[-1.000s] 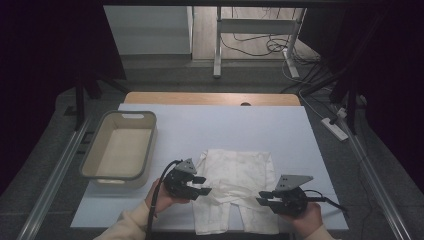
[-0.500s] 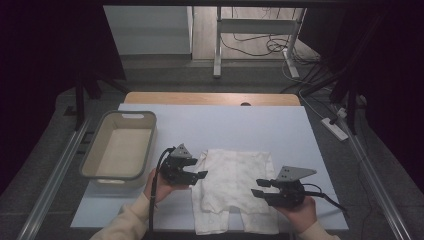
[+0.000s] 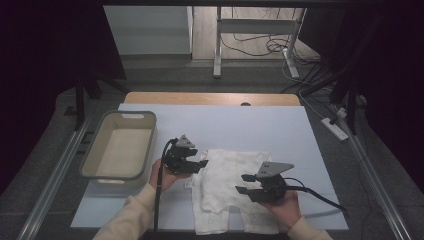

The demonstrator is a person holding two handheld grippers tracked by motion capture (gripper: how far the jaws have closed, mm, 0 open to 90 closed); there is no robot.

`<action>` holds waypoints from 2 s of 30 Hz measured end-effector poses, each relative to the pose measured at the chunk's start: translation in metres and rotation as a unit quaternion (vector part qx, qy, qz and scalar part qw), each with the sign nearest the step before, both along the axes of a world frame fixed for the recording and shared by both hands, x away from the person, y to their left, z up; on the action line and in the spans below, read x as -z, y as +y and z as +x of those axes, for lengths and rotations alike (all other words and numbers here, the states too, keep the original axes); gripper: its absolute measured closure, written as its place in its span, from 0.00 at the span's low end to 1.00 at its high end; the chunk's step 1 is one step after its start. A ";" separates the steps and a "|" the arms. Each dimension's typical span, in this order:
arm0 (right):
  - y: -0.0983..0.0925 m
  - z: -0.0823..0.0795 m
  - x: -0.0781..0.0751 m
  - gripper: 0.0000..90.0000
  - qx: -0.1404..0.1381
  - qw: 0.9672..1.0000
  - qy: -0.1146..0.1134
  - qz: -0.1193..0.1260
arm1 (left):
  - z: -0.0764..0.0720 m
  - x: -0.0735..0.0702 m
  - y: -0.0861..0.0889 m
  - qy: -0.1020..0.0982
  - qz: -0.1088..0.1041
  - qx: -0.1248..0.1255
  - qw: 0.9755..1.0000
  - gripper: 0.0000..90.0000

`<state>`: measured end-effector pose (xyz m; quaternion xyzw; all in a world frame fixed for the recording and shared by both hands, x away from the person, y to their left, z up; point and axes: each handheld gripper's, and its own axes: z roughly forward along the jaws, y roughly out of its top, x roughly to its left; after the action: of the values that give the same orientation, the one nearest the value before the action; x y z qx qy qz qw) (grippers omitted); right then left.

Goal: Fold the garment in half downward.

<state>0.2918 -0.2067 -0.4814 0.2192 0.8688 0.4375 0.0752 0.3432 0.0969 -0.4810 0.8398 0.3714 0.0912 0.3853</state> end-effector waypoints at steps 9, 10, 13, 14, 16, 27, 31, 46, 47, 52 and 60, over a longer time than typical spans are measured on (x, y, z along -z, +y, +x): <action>0.042 0.000 -0.001 0.58 -0.040 0.999 0.005 0.008 | 0.019 -0.001 -0.002 -0.004 0.002 -0.011 1.000 0.43; 0.042 0.000 -0.001 0.58 -0.040 0.999 0.005 0.008 | 0.019 -0.001 -0.002 -0.004 0.002 -0.011 1.000 0.43; 0.060 0.001 0.001 0.58 -0.054 0.998 0.006 0.006 | 0.021 0.001 0.000 0.000 0.003 -0.010 1.000 0.43; 0.063 0.001 0.001 0.58 -0.057 0.998 0.007 0.003 | 0.021 0.002 0.001 0.000 0.002 -0.011 1.000 0.43; 0.069 -0.001 0.003 0.58 -0.061 0.998 0.009 0.004 | 0.020 0.002 0.003 0.002 -0.001 -0.012 1.000 0.43; 0.090 -0.023 0.018 0.57 -0.097 0.994 0.024 -0.036 | 0.018 0.004 0.002 0.002 0.002 -0.009 1.000 0.43; 0.096 -0.026 0.028 0.55 -0.103 0.993 0.037 -0.052 | 0.019 0.006 0.003 0.003 0.002 -0.009 1.000 0.44; 0.105 -0.023 0.044 0.59 -0.090 0.989 -0.003 -0.120 | 0.019 0.008 0.004 0.005 0.006 -0.006 1.000 0.46; 0.105 -0.023 0.044 0.62 -0.088 0.989 -0.008 -0.122 | 0.019 0.008 0.004 0.005 0.004 -0.006 1.000 0.46; 0.102 -0.020 0.041 0.86 -0.082 0.987 -0.020 -0.138 | 0.018 0.008 0.005 0.004 0.004 -0.003 1.000 0.49; 0.094 -0.021 0.033 0.91 -0.080 0.991 -0.002 -0.105 | 0.017 0.011 0.009 0.005 0.012 0.014 1.000 0.64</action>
<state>0.2705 -0.1130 -0.5139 0.1391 0.9246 0.3488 0.0647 0.3607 0.1057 -0.4919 0.8498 0.3603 0.0862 0.3750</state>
